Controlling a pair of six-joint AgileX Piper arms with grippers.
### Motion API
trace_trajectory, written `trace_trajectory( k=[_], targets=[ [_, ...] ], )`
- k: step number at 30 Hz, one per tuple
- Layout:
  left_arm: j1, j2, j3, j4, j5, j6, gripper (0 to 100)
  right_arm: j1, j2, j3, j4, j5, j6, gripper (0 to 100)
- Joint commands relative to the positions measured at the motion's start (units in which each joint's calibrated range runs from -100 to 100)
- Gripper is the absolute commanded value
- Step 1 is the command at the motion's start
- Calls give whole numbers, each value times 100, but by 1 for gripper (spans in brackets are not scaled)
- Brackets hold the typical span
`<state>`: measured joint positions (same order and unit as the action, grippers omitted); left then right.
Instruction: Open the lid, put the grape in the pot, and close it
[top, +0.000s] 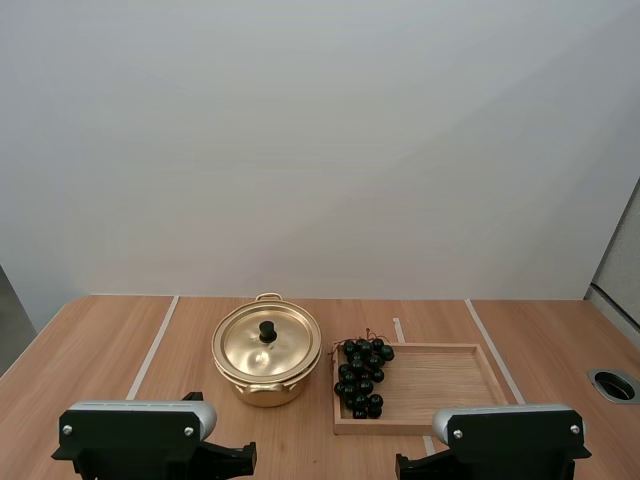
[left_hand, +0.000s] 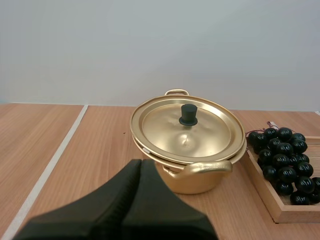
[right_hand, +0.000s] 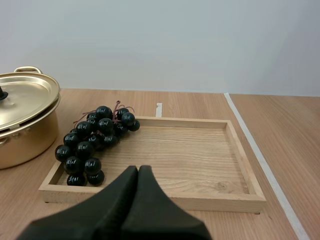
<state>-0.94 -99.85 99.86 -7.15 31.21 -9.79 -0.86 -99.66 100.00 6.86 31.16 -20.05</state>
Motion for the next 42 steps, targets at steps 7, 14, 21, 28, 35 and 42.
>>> trace_trajectory(
  k=[7,14,21,28,35,42],
  targets=[
    [18,-15,14,32,-50,-53,0,-19,-34,0,17,6,10,0],
    [18,-15,14,32,-50,-53,0,-19,-34,0,17,6,10,0],
    [18,-15,14,32,-50,-53,0,-19,-34,0,113,6,10,0],
    [18,-15,14,20,-52,-53,0,-19,-34,0,191,6,10,0],
    [18,-15,-662,20,173,-42,0,-19,-34,-391,297,223,10,0],
    [18,-15,-1899,32,219,492,0,-19,-34,-1888,439,1518,10,0]
  ],
)
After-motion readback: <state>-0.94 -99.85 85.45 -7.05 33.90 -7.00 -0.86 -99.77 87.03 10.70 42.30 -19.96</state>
